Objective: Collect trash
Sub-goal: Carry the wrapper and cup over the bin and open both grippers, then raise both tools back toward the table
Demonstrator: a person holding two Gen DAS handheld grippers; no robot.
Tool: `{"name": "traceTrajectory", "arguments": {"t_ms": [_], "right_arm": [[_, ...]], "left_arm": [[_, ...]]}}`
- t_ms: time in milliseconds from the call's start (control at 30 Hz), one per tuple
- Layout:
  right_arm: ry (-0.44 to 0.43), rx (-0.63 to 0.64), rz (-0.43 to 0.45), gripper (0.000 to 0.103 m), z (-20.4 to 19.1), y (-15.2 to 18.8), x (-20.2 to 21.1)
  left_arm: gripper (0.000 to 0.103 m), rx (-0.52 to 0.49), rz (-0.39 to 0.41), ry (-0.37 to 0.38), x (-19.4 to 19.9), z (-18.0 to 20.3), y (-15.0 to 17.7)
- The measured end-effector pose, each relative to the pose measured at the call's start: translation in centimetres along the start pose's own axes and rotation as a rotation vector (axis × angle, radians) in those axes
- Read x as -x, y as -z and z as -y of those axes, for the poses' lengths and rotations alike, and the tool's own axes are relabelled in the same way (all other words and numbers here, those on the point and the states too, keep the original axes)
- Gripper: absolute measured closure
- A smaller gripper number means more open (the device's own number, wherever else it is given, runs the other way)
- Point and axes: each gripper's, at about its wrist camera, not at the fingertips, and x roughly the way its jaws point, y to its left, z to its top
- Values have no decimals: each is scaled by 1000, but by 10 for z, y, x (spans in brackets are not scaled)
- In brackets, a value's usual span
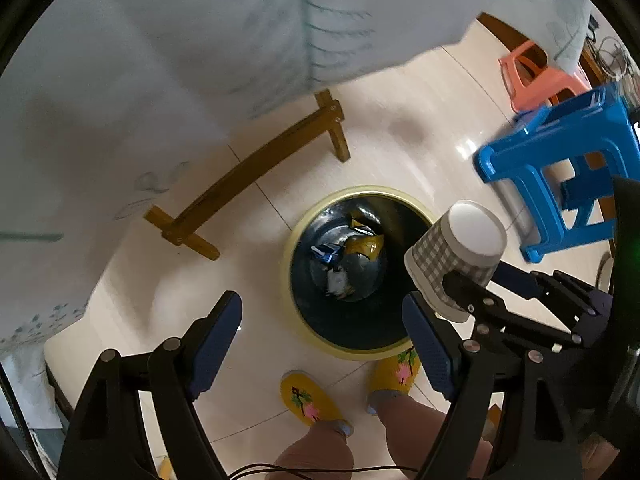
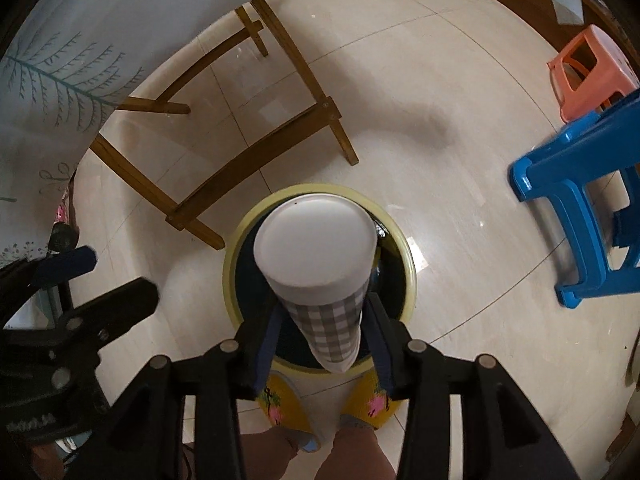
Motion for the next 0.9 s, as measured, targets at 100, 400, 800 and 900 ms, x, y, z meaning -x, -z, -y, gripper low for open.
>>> {"name": "traceTrajectory", "arguments": {"t_ms": [100, 400, 800, 900], "right_arm": [[-5, 0, 14, 54, -4, -3, 4], [10, 14, 50, 35, -17, -4, 30], [43, 28, 66, 35, -24, 4, 113], [49, 41, 73, 35, -27, 7, 143]], "left_arm": [[22, 19, 9, -4, 8, -9, 2], [22, 56, 32, 9, 42, -20, 10], [22, 65, 65, 15, 126, -11, 15], [22, 71, 85, 18, 159, -9, 16]]}}
